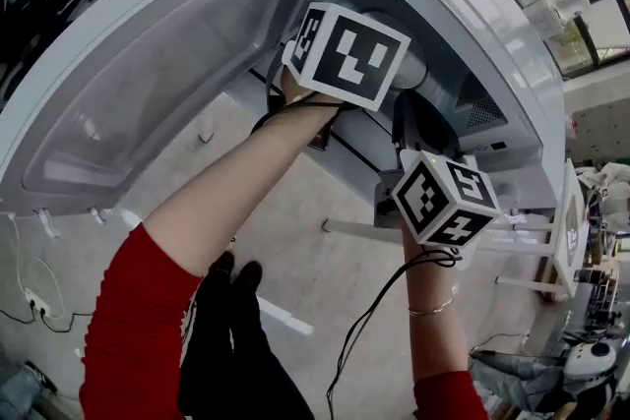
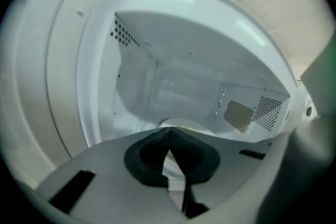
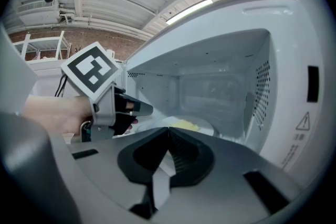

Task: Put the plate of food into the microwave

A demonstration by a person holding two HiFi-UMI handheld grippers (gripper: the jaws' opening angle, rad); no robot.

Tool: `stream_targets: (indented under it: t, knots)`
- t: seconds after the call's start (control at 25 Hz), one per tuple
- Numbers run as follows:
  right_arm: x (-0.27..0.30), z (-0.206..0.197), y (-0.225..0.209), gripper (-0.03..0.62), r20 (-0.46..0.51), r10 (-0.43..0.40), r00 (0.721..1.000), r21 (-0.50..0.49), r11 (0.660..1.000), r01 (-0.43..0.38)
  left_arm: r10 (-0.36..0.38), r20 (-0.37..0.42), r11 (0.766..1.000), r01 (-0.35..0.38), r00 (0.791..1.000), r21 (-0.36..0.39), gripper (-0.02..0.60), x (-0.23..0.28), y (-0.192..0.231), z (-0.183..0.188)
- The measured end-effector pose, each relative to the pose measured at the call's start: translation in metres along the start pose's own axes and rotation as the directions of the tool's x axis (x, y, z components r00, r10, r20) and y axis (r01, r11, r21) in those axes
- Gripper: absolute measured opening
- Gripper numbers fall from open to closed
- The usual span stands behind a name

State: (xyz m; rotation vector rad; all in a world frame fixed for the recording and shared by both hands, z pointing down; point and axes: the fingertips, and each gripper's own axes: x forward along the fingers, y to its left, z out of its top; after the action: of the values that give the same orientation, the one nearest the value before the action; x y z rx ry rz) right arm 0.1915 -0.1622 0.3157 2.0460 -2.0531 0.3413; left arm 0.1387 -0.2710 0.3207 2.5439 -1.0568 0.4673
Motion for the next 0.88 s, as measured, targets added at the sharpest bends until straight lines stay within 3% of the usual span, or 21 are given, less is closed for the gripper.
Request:
stream_targets:
  t: [0.08, 0.2, 0.32, 0.68, 0.88]
  knots:
    - [-0.005, 0.001, 0.007, 0.015, 0.028, 0.0, 1.0, 0.022, 1.0, 0.0, -0.042, 0.04, 0.999, 0.041, 0.998, 0.027, 0.009, -0.018, 0.001, 0.002]
    - [-0.014, 0.006, 0.008, 0.015, 0.051, 0.012, 0.999, 0.048, 0.999, -0.015, -0.162, 0.142, 0.986, 0.155, 0.976, 0.064, 0.009, -0.035, -0.022, 0.016]
    - [-0.032, 0.012, 0.004, 0.015, 0.063, 0.032, 0.998, 0.075, 0.996, -0.037, -0.2, 0.174, 0.978, 0.185, 0.964, 0.098, 0.009, -0.055, -0.042, 0.018]
    - [-0.119, 0.011, 0.019, 0.014, 0.099, 0.04, 0.994, 0.159, 0.986, -0.056, -0.294, 0.148, 0.927, 0.244, 0.944, 0.285, 0.009, -0.135, -0.086, -0.005]
    - [-0.178, 0.002, 0.033, 0.015, 0.076, 0.03, 0.997, 0.217, 0.975, -0.046, -0.343, 0.108, 0.919, 0.31, 0.933, 0.244, 0.009, -0.177, -0.11, -0.017]
